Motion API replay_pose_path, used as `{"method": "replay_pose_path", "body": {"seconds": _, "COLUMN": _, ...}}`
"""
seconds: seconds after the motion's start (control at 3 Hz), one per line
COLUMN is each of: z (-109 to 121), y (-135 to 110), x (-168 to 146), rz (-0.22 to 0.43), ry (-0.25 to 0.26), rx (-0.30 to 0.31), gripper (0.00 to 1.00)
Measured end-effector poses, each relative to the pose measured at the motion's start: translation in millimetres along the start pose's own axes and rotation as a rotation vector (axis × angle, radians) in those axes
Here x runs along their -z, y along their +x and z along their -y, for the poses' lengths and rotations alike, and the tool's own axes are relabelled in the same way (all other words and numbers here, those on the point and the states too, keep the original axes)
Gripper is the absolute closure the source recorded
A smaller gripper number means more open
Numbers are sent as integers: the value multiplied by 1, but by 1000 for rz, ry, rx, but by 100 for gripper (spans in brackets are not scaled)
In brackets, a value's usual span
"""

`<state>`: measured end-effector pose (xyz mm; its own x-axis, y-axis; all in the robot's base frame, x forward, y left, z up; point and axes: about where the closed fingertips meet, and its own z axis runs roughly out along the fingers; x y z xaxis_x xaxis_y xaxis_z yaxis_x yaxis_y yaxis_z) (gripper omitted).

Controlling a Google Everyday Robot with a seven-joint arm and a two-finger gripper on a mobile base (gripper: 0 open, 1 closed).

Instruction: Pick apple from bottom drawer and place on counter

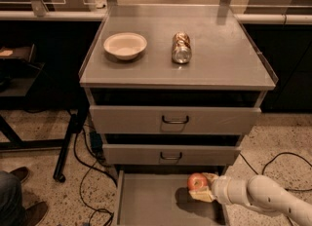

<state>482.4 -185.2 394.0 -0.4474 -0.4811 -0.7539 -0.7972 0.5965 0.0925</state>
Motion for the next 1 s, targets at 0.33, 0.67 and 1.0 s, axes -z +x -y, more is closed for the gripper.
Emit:
{"method": "replay_pose_path", "body": {"seconds": 0.33, "z": 24, "y": -31, "x": 12, "rz": 48, "ry": 53, "rx": -3, "gripper": 100}}
{"method": "replay_pose_path", "body": {"seconds": 0.67, "z": 56, "y": -66, "x": 48, "rz": 69, "ry": 159, "rx": 24, "gripper": 100}}
{"method": "replay_pose_path", "body": {"seconds": 1.0, "z": 56, "y": -68, "x": 50, "rz": 68, "ry": 162, "rx": 29, "gripper": 100}}
